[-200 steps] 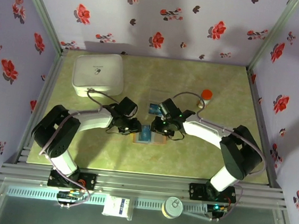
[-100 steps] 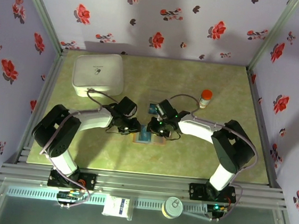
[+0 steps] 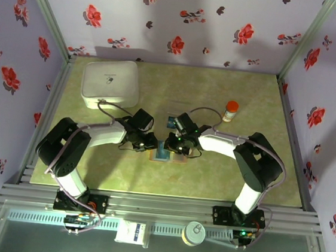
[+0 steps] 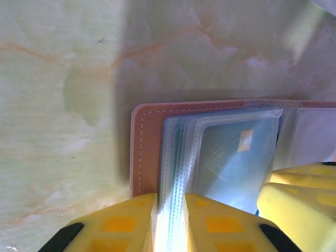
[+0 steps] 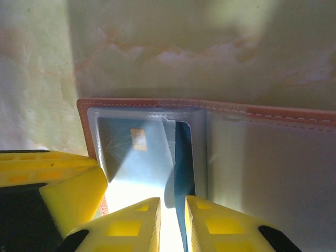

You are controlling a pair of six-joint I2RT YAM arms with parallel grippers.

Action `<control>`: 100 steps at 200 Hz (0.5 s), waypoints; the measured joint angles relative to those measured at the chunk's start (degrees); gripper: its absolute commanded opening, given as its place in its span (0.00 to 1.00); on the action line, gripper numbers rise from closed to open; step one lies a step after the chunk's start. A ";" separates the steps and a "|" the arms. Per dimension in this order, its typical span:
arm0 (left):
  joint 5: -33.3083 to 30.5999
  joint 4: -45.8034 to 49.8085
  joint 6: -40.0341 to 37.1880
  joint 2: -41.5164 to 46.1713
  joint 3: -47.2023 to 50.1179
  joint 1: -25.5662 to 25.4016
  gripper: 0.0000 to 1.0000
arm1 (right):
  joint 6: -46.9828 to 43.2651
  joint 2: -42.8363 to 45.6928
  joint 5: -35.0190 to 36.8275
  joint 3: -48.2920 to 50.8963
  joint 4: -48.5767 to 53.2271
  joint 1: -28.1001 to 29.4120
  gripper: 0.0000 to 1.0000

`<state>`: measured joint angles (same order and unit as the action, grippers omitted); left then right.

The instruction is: Take the credit cards out of the card holder

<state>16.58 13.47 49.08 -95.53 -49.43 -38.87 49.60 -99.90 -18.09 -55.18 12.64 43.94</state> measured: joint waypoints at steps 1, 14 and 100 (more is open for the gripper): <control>0.00 0.00 0.00 0.00 0.00 0.00 0.20 | 0.00 0.00 0.00 0.00 0.00 0.00 0.22; 0.07 0.00 0.00 0.00 0.00 0.09 0.20 | -0.02 0.00 0.07 -0.02 0.02 0.00 0.22; 0.17 -0.04 0.00 0.00 0.11 0.26 0.20 | -1.16 1.16 3.32 -0.90 4.15 0.11 0.24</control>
<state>16.75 13.43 49.08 -95.53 -49.32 -38.61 48.45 -98.74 -14.76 -56.07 16.80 44.05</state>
